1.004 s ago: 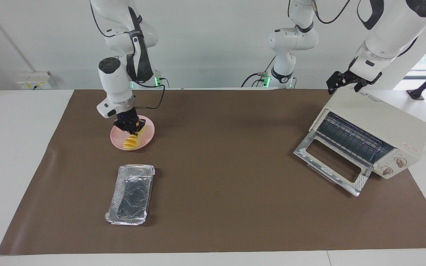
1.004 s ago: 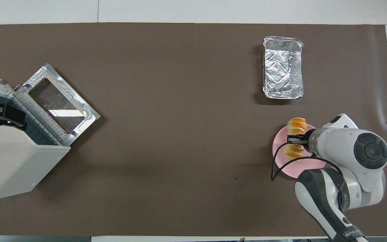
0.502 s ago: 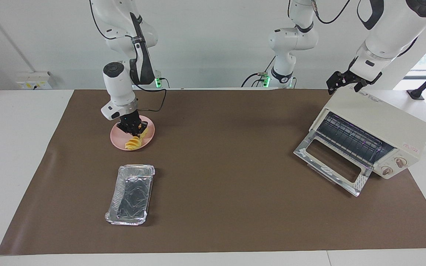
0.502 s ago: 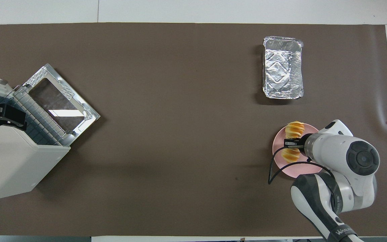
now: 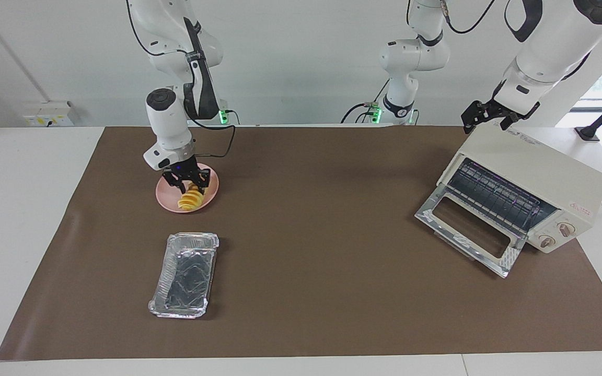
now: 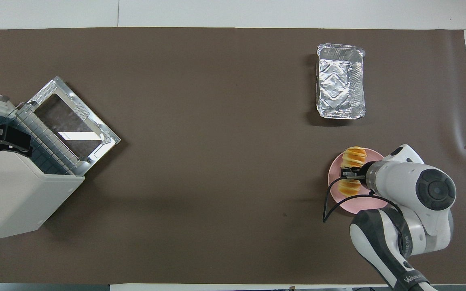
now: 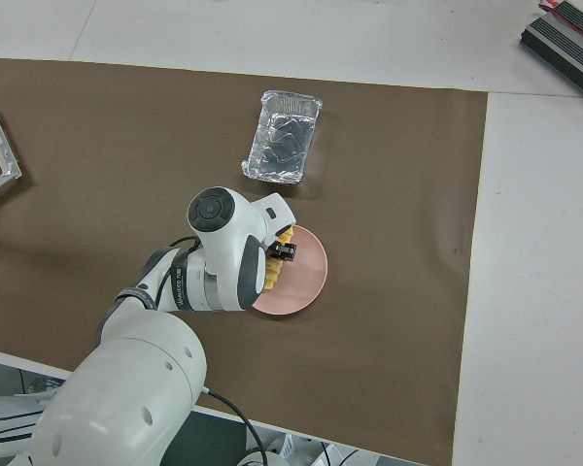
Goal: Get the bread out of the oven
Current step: 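Lower the bread onto the pink plate and open the right gripper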
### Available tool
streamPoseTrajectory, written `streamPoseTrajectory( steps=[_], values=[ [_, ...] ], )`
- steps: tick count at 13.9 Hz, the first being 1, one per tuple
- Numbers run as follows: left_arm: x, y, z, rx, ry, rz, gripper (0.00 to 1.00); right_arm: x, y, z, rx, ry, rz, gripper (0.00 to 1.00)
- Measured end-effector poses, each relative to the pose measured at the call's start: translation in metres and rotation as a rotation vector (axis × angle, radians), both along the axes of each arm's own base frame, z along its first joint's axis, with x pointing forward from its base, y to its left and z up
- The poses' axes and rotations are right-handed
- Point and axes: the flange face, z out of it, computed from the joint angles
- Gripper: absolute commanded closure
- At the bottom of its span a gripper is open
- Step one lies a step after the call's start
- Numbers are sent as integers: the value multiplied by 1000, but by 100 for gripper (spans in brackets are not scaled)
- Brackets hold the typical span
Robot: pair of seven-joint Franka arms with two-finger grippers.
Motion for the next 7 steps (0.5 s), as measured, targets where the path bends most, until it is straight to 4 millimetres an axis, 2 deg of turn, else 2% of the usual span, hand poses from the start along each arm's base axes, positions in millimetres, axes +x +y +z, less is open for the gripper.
streamPoseTrajectory(
  steps=[2, 7],
  values=[
    [0, 0, 0, 0, 0, 0, 0, 11, 3, 23, -11, 45, 1, 0],
    [0, 0, 0, 0, 0, 0, 0, 59, 4, 141, -26, 56, 26, 0]
  ],
)
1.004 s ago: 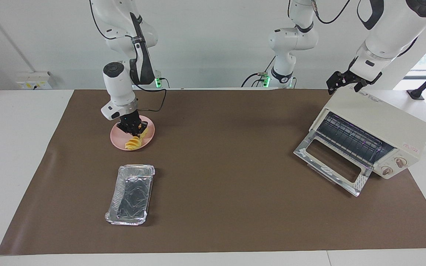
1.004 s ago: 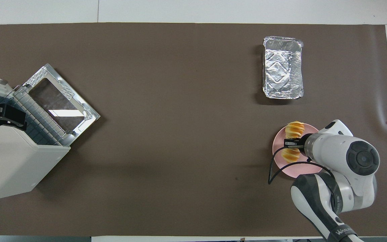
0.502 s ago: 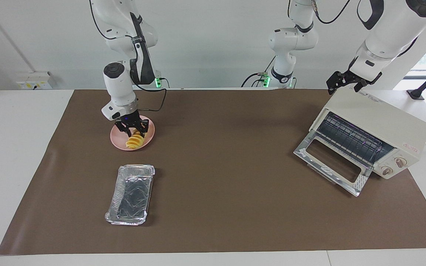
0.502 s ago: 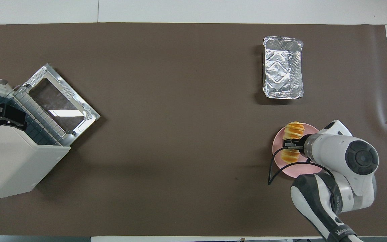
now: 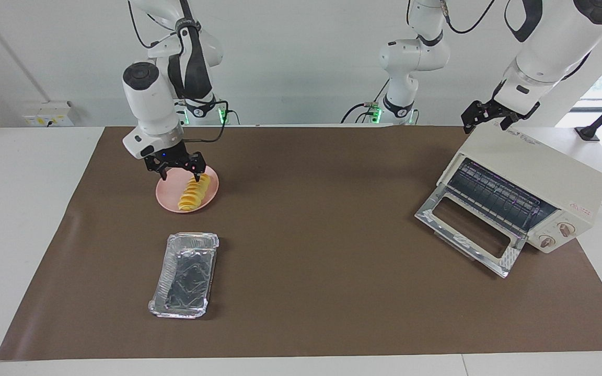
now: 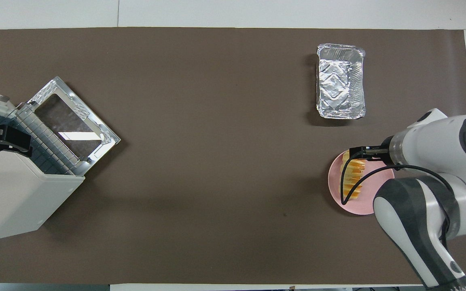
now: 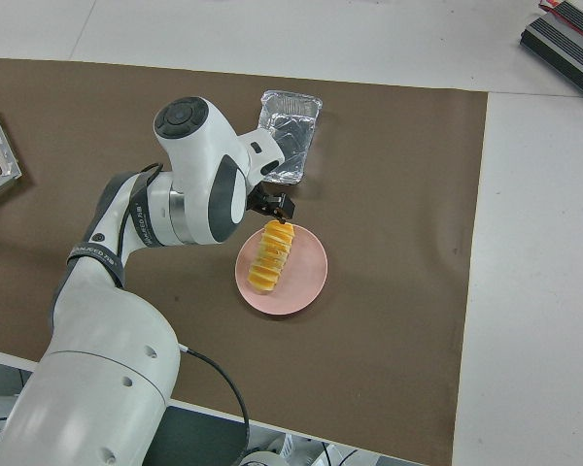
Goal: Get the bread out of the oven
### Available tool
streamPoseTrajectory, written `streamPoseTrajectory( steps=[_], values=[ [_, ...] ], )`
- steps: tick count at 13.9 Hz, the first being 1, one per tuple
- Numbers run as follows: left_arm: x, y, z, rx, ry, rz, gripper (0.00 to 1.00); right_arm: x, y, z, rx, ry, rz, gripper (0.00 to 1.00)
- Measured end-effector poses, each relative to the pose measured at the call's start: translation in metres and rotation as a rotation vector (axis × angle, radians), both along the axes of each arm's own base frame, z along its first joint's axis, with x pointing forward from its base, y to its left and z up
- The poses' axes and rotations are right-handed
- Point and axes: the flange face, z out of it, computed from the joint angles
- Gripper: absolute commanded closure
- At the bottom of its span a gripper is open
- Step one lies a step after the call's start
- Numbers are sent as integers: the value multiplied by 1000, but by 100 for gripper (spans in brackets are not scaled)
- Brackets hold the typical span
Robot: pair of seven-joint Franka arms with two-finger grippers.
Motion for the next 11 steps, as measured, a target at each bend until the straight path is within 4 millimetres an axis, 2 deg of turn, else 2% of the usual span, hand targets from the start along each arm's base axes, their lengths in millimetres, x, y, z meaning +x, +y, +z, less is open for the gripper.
streamPoseTrajectory(
  steps=[2, 6, 8, 11],
  values=[
    [0, 0, 0, 0, 0, 0, 0, 13, -11, 34, 0, -52, 51, 0],
    [0, 0, 0, 0, 0, 0, 0, 32, -67, 91, -3, -78, 134, 0],
    [0, 0, 0, 0, 0, 0, 0, 31, -83, 125, 8, -20, 132, 0],
    [0, 0, 0, 0, 0, 0, 0, 17, -105, 173, 17, 44, 113, 0]
  ],
)
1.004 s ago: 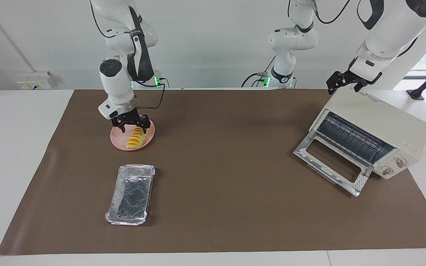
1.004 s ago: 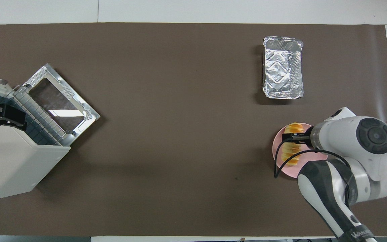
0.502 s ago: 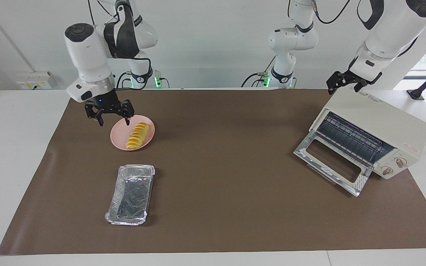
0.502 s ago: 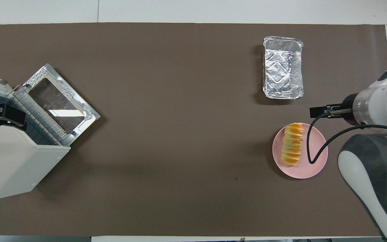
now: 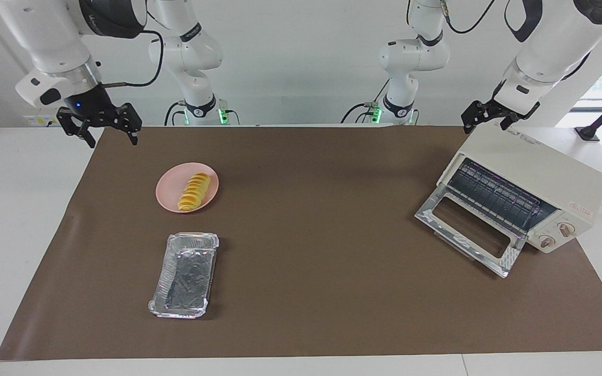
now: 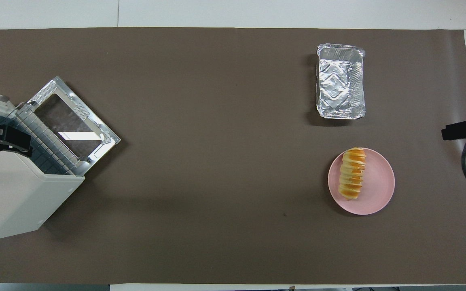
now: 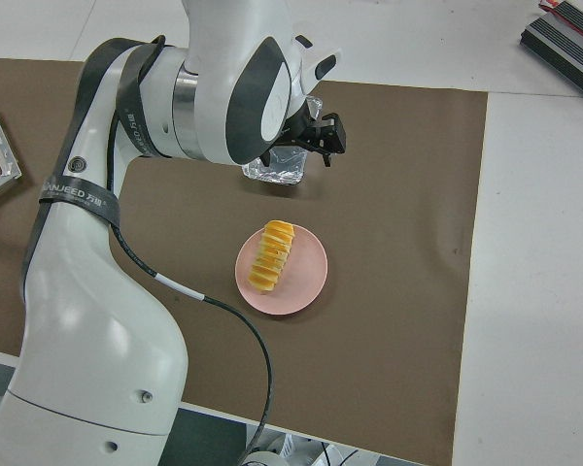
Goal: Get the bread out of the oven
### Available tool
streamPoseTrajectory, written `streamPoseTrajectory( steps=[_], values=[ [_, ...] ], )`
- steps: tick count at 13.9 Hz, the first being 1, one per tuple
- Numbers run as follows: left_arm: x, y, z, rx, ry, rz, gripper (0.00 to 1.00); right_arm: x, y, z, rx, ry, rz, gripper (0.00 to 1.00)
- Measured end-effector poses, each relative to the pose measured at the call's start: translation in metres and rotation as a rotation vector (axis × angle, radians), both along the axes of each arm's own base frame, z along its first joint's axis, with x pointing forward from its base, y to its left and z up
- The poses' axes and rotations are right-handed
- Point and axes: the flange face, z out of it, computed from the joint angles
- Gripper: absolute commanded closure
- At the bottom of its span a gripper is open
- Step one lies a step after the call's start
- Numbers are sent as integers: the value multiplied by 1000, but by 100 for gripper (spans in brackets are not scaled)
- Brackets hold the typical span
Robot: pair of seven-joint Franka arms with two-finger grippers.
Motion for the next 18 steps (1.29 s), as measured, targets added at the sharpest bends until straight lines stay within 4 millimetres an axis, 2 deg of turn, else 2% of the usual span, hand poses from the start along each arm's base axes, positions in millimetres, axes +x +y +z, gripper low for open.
streamPoseTrajectory(
  steps=[2, 4, 10, 18],
  values=[
    [0, 0, 0, 0, 0, 0, 0, -6, -4, 13, 2, 26, -8, 0],
    [0, 0, 0, 0, 0, 0, 0, -6, -4, 16, 4, 50, -9, 0],
    [0, 0, 0, 0, 0, 0, 0, 3, -6, 3, 5, 76, -13, 0],
    [0, 0, 0, 0, 0, 0, 0, 3, -7, 2, 5, 77, -15, 0]
  ],
)
